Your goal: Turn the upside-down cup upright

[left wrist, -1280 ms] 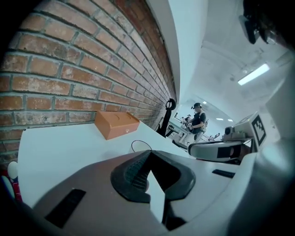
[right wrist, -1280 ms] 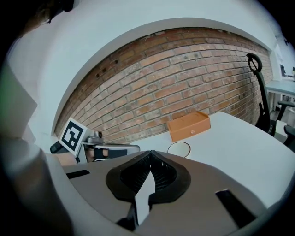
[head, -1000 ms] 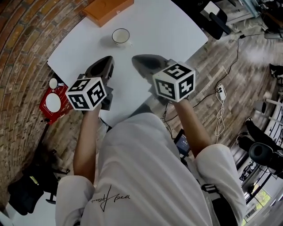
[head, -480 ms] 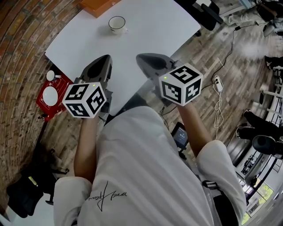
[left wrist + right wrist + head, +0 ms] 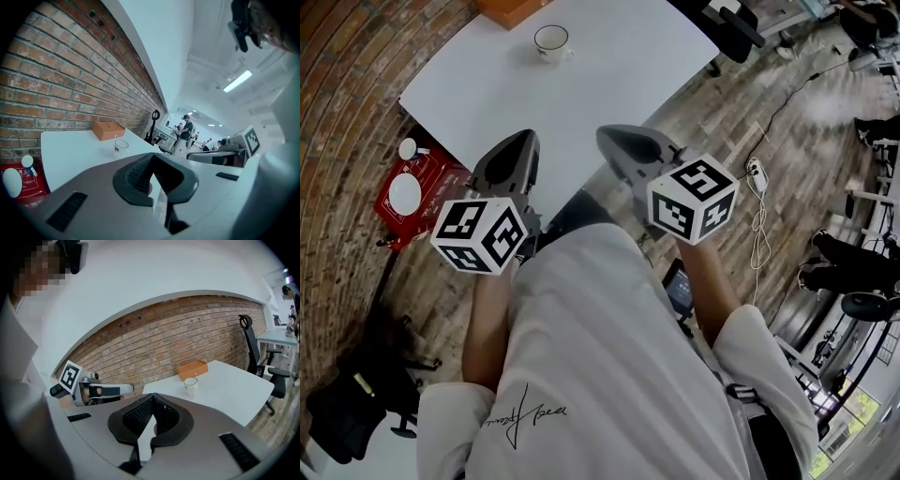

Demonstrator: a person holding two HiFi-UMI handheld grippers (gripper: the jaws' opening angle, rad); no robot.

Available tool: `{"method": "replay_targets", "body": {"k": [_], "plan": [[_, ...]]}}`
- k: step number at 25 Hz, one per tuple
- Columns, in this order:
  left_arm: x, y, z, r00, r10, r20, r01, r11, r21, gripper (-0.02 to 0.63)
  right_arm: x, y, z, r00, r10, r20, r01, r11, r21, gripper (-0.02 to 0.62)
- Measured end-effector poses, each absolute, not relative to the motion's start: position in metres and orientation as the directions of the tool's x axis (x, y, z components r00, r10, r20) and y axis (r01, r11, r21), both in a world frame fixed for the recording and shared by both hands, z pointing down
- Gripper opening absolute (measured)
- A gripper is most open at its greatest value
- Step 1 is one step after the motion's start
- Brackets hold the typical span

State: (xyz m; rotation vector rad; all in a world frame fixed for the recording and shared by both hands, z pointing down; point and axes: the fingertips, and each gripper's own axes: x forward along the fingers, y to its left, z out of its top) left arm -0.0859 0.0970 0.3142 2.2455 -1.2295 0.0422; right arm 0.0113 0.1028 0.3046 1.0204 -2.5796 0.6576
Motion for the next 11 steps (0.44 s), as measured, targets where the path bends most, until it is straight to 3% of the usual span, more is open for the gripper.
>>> {"method": "replay_targets", "body": {"k": [11], "plan": [[-0.082,0.154,0.299,0.613,-0.749,0.251,-0.752,-0.456,0.475,0.009,0.013,0.160,0.294,-0.689,-0.603,0.402,-0.723,0.616,-0.313,0.020]]}}
